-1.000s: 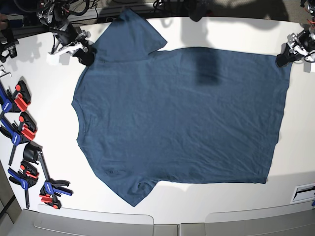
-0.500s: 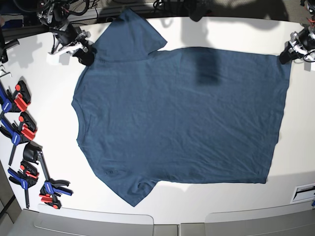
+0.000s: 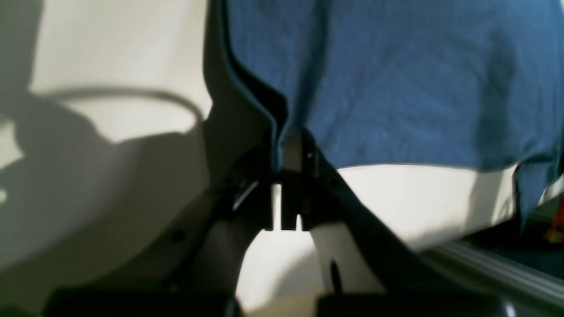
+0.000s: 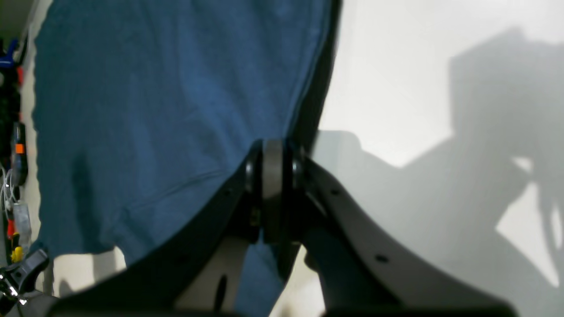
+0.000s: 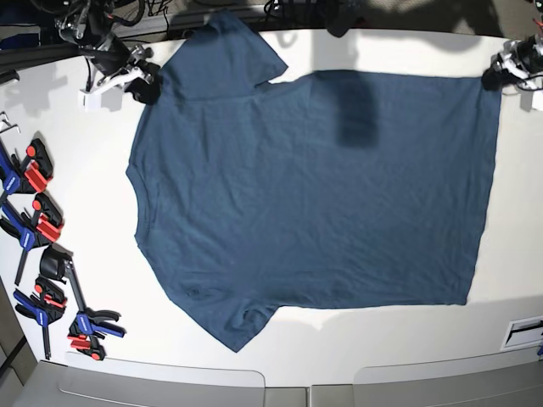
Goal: Fold the T-shirt properly
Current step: 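Lift the grasped shirt edge with both grippers, stretching it taut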
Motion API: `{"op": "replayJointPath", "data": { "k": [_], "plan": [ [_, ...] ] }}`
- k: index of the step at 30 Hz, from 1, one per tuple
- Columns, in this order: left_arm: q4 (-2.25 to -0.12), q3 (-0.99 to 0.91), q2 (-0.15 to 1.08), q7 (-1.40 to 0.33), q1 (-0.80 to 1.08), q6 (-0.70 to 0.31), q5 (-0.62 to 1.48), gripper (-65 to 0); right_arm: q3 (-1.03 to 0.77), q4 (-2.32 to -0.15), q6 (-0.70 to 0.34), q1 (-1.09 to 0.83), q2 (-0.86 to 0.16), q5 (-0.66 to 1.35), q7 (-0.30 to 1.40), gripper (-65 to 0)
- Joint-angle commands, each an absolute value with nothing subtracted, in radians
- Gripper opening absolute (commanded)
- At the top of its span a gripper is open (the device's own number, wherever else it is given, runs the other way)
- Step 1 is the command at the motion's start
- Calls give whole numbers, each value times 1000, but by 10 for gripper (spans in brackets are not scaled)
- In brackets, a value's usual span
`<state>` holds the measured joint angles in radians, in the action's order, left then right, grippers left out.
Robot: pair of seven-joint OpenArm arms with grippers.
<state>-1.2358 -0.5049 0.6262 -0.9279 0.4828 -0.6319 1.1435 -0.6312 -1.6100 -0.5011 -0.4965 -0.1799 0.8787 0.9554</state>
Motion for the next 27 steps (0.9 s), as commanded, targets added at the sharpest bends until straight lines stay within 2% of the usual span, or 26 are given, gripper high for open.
{"op": "replayJointPath", "data": {
  "k": [1, 13, 21, 27],
  "plan": [
    [-1265, -525, 648, -927, 508, -636, 1152, -650, -637, -1639, -512, -510, -192, 892, 950, -650],
    [-1331, -695, 646, -964, 652, -636, 1169, -650, -693, -1757, -512, -652, -195, 894, 954, -650],
    [-1331, -702, 646, -1063, 662, -637, 1241, -650, -728, -1818, -511, -732, -194, 901, 967, -650],
    [-1332, -702, 646, -1062, 730, -661, 1292, -650, -728, -1890, -511, -794, -194, 900, 975, -650]
  ]
}}
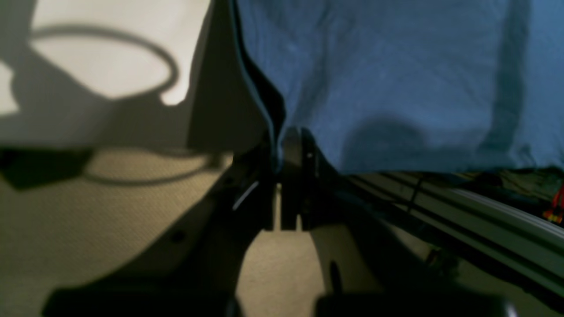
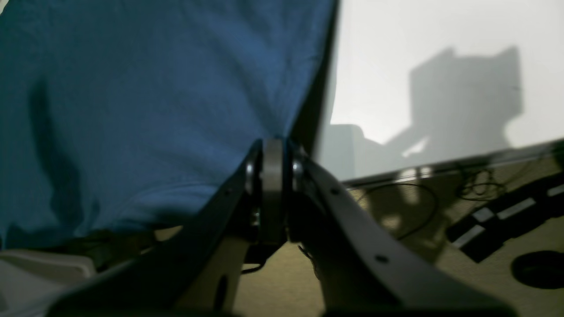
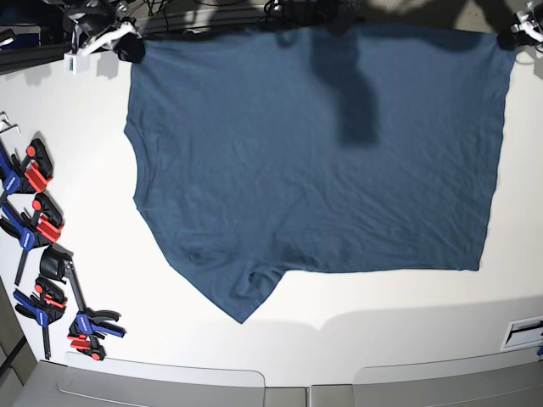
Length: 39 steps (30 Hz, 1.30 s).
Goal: Fold the T-shirt properly
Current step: 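Lift the grasped shirt edge with both grippers, stretching it taut, then lower the held edge over the shirt body with both grippers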
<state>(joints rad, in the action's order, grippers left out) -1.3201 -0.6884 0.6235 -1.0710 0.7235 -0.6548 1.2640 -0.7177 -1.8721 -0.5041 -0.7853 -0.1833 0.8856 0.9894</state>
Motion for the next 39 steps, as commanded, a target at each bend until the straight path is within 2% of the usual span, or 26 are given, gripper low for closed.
{"op": "replayJointPath", "data": {
  "k": [1, 10, 18, 26, 33, 39],
  "plan": [
    [-1332, -702, 646, -1063, 735, -668, 1295, -650, -728, -1907, -511, -803, -194, 900, 975, -650],
    [-1428, -702, 646, -1040, 725, -674, 1317, -650, -750, -2050, -512, -785, -194, 894, 934, -650],
    [-1602, -702, 646, -923, 718, -673, 1174, -650, -741, -2049, -511, -627, -194, 827, 928, -650],
    [-1603, -701, 646, -911, 592, -672, 1116, -650, -621, -2048, -480, -536, -194, 668, 872, -650],
    [-1603, -701, 646, -830, 506, -608, 1011, -650, -499, -2048, -424, -500, -194, 477, 803, -650],
    [-1602, -701, 646, -791, 464, -594, 984, -650, -490, -2019, -403, -452, -194, 467, 791, -650]
  ]
}}
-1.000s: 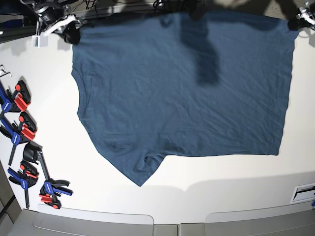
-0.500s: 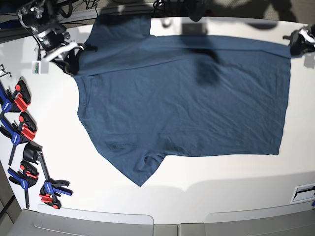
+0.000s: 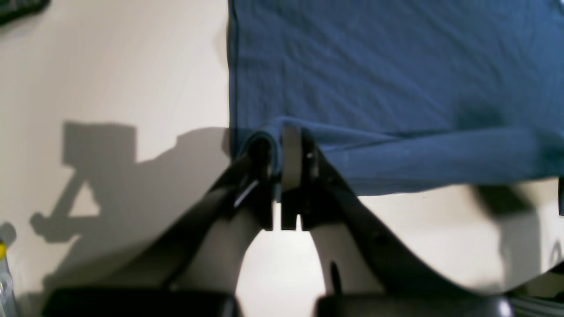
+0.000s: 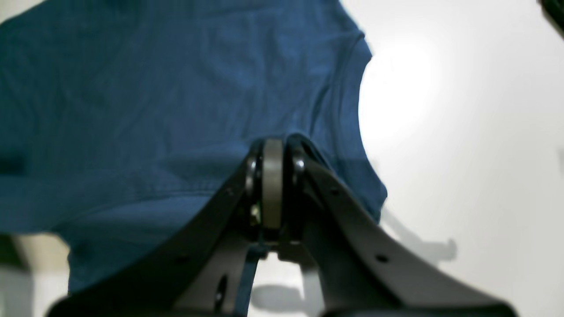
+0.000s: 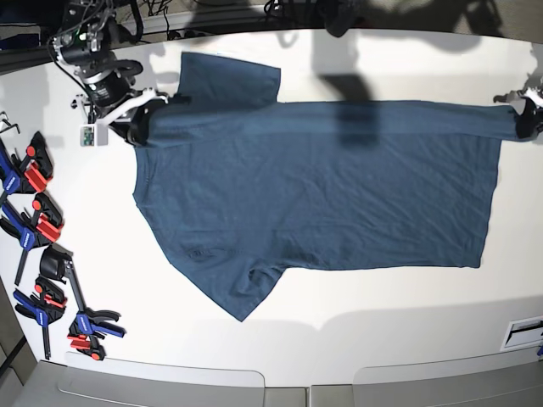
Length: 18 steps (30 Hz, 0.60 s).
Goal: Fold the T-shirt properly
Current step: 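Lower the held edge over the shirt body with both grippers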
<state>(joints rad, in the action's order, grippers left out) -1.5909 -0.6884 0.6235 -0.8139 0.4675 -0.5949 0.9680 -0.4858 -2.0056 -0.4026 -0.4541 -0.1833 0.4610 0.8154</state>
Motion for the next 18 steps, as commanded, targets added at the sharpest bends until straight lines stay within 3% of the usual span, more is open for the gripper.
{"op": "replayJointPath", "data": {
  "k": [1, 11, 18],
  "plan": [
    [-1602, -701, 646, -791, 462, -594, 984, -650, -490, -2003, -403, -442, -194, 467, 791, -650],
    [-1601, -701, 646, -727, 460, -593, 890, -650, -490, -1774, -403, -327, -194, 508, 789, -650],
    [-1600, -700, 646, -693, 460, -594, 886, -650, -490, -1755, -404, -290, -194, 508, 789, -650]
  ]
}}
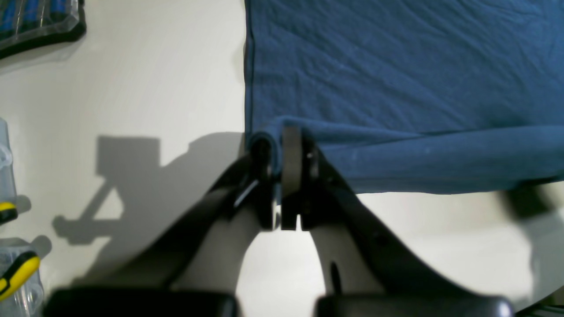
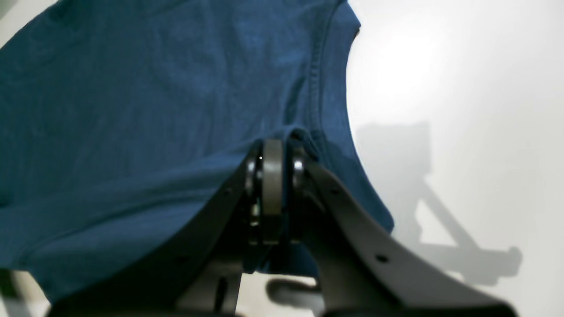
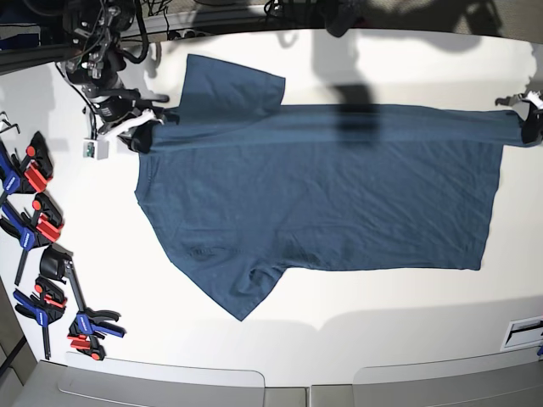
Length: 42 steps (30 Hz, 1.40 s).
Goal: Fold the T-shirt properly
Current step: 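Lower the held edge over the shirt body with both grippers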
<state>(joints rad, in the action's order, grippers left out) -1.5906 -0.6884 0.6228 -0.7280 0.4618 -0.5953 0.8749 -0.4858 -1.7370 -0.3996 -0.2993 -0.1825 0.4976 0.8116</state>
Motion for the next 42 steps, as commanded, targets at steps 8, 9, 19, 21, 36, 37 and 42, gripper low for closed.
{"op": "replayJointPath", "data": {
  "k": [8, 9, 19, 21, 36, 37, 42],
  "plan": [
    [-1599, -699, 646, -664, 459, -594, 853, -650, -490, -1755, -403, -271, -194, 500, 785, -650],
    [-1599, -699, 646, -664, 459, -594, 853, -650, -490, -1755, -403, -271, -194, 500, 785, -650],
    [-1575, -697, 645, -663, 459, -593, 853, -650, -490, -1755, -403, -249, -194, 490, 785, -650],
    [-1568, -697, 645, -656, 458, -593, 852, -650, -490, -1755, -403, -249, -194, 489, 785, -650],
    [-1467, -696, 574, -654, 315, -593, 827, -650, -490, -1753, -402, -240, -175, 470, 760, -650],
    [-1465, -696, 574, -653, 312, -593, 827, -650, -490, -1753, -402, -235, -175, 470, 760, -650],
    [-1465, -696, 574, -641, 310, -593, 827, -650, -490, -1753, -396, -207, -175, 471, 760, -650]
  ]
}}
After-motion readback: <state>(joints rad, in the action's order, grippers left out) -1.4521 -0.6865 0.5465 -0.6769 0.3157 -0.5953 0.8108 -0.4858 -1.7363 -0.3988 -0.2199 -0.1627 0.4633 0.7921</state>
